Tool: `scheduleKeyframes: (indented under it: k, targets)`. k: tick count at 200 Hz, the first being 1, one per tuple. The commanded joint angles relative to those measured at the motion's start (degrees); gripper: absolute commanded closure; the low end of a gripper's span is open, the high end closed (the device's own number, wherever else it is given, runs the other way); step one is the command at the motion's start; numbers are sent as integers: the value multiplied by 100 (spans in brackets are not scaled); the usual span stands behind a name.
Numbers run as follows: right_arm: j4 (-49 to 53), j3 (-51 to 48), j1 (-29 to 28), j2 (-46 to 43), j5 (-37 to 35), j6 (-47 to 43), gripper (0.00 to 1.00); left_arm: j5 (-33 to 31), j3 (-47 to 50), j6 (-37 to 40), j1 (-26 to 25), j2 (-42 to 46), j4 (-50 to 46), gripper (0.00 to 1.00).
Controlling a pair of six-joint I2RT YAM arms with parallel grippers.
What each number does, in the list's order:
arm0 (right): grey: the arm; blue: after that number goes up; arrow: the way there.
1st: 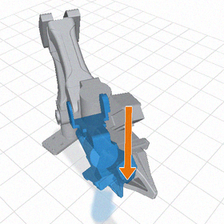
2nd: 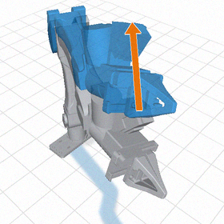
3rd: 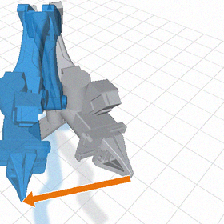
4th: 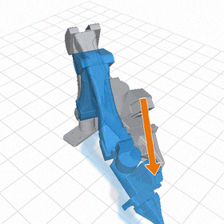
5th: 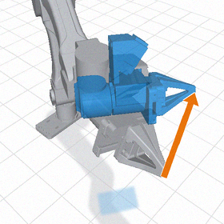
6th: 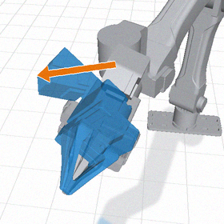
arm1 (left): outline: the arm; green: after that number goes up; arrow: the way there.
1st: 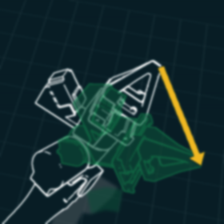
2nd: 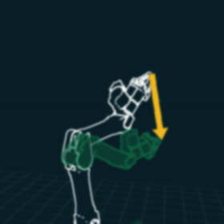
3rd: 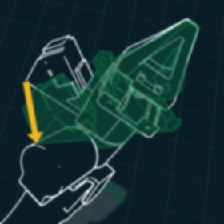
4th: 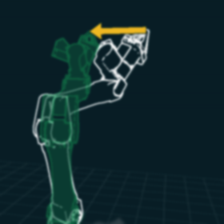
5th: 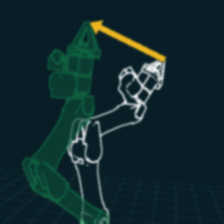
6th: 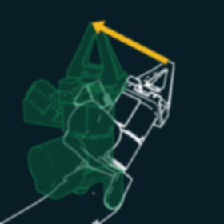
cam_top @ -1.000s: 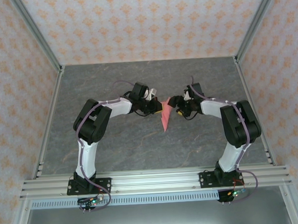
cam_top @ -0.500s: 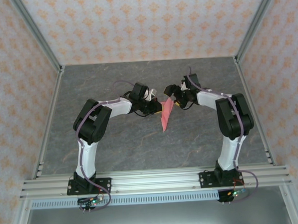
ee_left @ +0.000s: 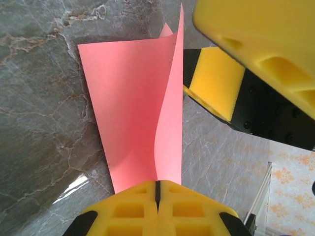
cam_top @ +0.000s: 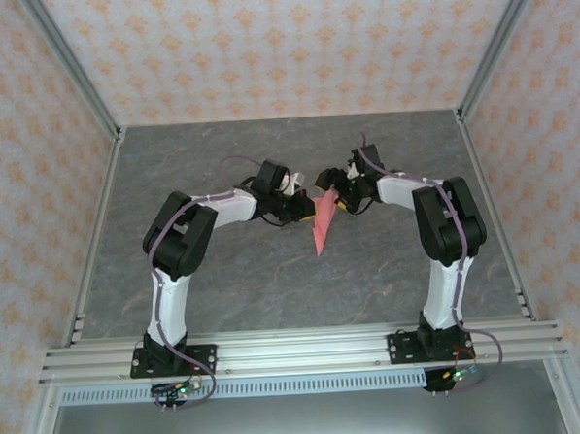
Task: Fold a paper plane with a square sheet of paper (fold left side to right side)
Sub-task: Fold the wing for the fifth time at the center of the table.
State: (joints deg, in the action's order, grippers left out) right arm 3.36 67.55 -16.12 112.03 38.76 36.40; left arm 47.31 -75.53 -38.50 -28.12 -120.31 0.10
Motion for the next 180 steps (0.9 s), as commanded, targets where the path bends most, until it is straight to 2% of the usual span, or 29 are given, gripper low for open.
scheduleKeyframes:
  k: [1, 74, 180]
  targets:
    - [301, 127, -63, 141, -201, -47, 16, -143, -238, 217, -19, -86, -196, 100]
    - [509, 159, -94, 293, -198, -221, 16, -207, -583, 497, -23, -308, -567, 100]
    - [611, 215, -144, 320, -141, -307, 16, -179, -725, 598, -17, -548, -627, 100]
